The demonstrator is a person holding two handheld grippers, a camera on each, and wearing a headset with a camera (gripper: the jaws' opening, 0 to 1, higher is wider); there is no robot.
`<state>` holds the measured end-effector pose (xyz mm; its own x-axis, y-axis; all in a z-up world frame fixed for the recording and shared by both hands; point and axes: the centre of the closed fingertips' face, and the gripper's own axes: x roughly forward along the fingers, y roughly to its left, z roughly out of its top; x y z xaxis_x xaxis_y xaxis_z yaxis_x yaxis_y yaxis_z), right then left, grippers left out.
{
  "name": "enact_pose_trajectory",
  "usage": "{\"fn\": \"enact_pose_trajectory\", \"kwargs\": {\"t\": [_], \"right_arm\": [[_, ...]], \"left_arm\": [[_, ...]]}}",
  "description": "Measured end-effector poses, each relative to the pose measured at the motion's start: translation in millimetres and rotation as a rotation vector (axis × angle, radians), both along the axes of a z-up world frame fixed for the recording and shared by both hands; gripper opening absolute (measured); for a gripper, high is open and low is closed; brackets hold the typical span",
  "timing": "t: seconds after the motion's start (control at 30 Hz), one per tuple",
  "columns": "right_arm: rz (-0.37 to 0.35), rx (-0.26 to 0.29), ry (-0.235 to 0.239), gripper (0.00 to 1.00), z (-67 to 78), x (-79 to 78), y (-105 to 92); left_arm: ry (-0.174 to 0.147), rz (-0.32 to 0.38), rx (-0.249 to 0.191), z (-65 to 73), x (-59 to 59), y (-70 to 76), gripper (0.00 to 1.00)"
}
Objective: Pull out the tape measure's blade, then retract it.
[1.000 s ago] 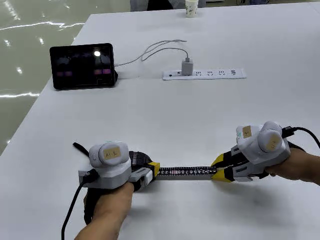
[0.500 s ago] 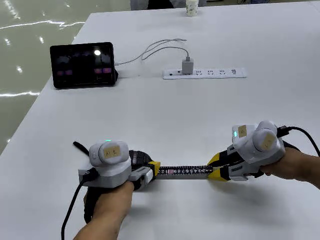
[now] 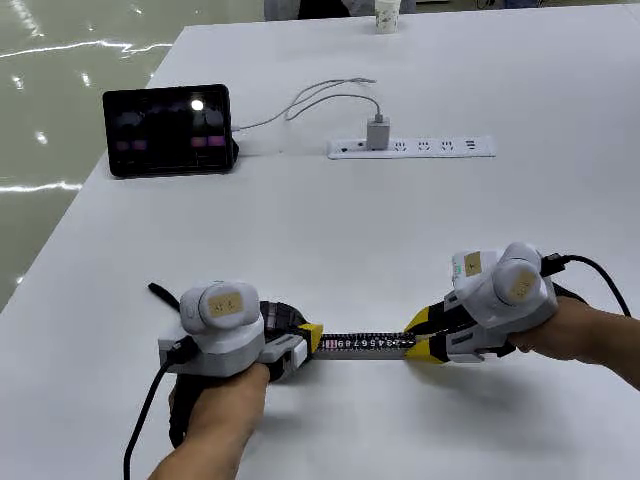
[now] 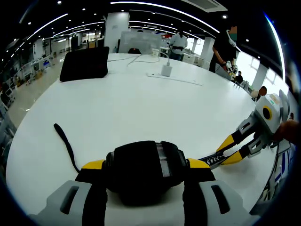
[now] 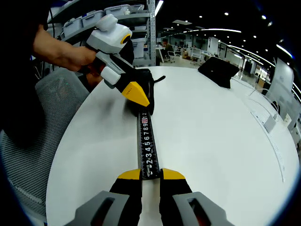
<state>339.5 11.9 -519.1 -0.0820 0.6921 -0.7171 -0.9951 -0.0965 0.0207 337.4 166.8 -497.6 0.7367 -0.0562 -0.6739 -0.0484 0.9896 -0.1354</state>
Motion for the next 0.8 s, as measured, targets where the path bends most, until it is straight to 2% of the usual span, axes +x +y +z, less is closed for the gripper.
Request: {"fn": "enact_pose_trajectory", "kwargs": {"t": [0.8], "right_arm": [[0.013,0.021,-0.002,0.1,0.1,-3.8,25.5]], "left_arm": [[0.001,0.0,-0.007,0.2,-0.4,-0.2,0.6]]}}
